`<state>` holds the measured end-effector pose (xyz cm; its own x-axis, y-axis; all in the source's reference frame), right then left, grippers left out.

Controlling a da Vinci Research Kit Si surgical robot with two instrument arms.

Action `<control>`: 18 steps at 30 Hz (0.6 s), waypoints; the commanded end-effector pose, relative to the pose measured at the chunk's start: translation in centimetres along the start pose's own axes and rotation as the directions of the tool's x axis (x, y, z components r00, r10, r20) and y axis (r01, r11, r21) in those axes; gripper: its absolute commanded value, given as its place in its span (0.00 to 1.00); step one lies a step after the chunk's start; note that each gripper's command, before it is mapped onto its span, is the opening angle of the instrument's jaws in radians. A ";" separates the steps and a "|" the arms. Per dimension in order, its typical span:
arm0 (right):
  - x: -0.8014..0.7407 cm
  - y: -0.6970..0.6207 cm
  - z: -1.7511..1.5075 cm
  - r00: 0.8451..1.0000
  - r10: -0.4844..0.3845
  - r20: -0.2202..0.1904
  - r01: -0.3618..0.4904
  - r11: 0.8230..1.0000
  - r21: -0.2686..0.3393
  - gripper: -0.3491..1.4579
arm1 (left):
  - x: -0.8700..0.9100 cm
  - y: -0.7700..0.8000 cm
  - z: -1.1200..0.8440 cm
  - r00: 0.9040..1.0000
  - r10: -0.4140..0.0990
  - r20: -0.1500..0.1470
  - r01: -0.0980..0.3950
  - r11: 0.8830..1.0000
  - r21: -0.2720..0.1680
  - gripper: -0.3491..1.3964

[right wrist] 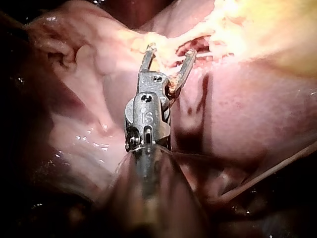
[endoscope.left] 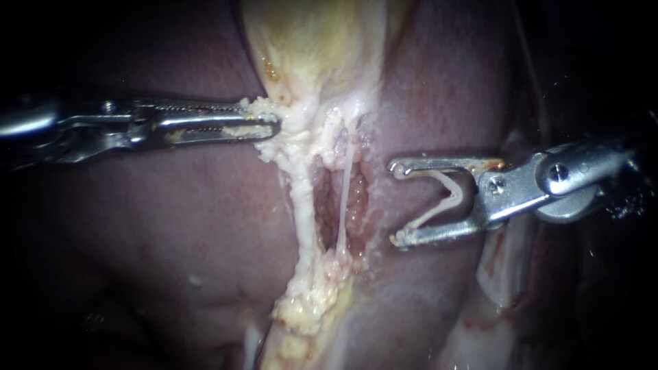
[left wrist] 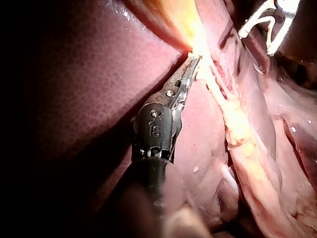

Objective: Clipping first clip left tube

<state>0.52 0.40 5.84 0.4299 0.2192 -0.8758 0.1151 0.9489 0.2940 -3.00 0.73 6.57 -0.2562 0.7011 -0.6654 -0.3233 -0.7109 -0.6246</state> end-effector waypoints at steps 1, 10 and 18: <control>-0.01 0.00 0.00 1.000 0.000 0.000 0.000 1.000 0.000 0.47 | 0.02 0.00 -0.05 1.000 -0.001 0.000 0.001 1.000 -0.001 0.00; -0.01 0.00 0.00 1.000 -0.001 0.000 0.001 1.000 0.000 0.47 | 0.49 -0.01 -0.76 0.999 -0.028 -0.046 0.029 0.999 0.017 0.00; 0.00 0.00 0.06 1.000 0.000 0.000 0.000 1.000 0.003 0.47 | 0.54 0.02 -0.86 0.998 -0.028 -0.063 0.030 0.999 0.023 0.00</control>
<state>0.60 0.37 5.87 0.4288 0.2184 -0.8766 0.1195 0.9481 0.2946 -2.36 1.03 5.83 -0.1884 0.7169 -0.6713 -0.3514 -0.6874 -0.6356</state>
